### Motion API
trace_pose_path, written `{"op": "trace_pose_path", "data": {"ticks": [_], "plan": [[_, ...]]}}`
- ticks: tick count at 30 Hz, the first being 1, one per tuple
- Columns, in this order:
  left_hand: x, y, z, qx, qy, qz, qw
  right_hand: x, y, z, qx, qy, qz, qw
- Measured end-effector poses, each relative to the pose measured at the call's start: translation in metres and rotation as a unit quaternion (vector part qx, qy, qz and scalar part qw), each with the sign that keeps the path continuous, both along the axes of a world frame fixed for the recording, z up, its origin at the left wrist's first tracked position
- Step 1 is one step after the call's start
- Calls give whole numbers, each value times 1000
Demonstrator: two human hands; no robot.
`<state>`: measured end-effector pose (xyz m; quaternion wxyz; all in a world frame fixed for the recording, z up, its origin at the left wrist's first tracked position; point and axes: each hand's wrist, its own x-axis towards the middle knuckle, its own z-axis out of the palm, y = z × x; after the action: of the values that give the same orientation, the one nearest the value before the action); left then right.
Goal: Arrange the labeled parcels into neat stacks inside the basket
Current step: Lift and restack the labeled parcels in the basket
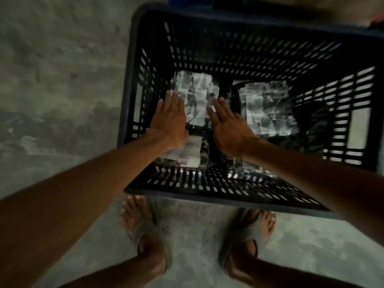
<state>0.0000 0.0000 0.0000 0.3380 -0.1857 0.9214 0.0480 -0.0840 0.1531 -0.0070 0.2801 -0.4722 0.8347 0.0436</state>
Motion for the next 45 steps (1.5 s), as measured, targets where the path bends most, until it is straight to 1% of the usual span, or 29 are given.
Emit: {"op": "trace_pose_path", "data": {"ticks": [1,4,6,9,11,13,15,18,21,24,27,30,32,33,35,37,38,39,40,41,43,45], "plan": [[-2,-1,-14,-31,-27,-14,999,-1,-3,-18,-7,24,18,1000],[-3,-6,-42,-91,-108,-62,988,-8,-15,-53,-18,40,41,998],[-2,-3,-57,-128,-141,-102,976,-12,-19,-67,-8,48,65,997],[-3,0,-77,-180,-136,-132,965,-11,-24,-78,-1,52,65,997],[-5,3,-89,-221,-138,-143,955,-8,-27,-89,-15,79,57,995],[-7,4,-100,-246,-129,-131,952,-4,-27,-97,-42,97,49,993],[-8,6,-99,-244,-127,-114,955,-2,-27,-101,-60,97,41,993],[-2,7,-96,-233,-104,-150,955,-1,-29,-100,-56,78,40,995],[5,8,-82,-229,-68,-181,954,-5,-29,-89,-58,30,54,996],[4,11,-66,-221,-38,-166,960,-18,-23,-82,-80,0,76,994],[-10,6,-42,-168,-11,-152,974,-36,-17,-66,-125,-43,73,989],[-29,-22,-3,-24,74,-147,986,-53,-14,-39,-191,-116,35,974],[-40,-44,28,27,100,-140,985,-59,-14,-24,-212,-180,-39,960],[-45,-54,42,51,102,-128,985,-63,-14,-16,-220,-223,-92,945],[-53,-66,61,132,111,-56,983,-69,-17,2,-246,-285,-214,901],[-57,-72,72,223,150,35,962,-78,-17,20,-273,-330,-314,847],[-59,-73,76,253,177,78,948,-82,-15,28,-276,-369,-347,817],[-60,-75,80,275,200,118,933,-85,-13,33,-270,-404,-357,798],[-60,-75,83,287,221,156,919,-82,-9,36,-262,-422,-349,794],[-60,-76,84,292,238,190,906,-77,-6,36,-257,-422,-341,800],[-60,-75,80,277,266,245,890,-67,-4,26,-259,-415,-350,799],[-57,-67,67,281,266,302,871,-56,-5,15,-265,-425,-384,776]]}}
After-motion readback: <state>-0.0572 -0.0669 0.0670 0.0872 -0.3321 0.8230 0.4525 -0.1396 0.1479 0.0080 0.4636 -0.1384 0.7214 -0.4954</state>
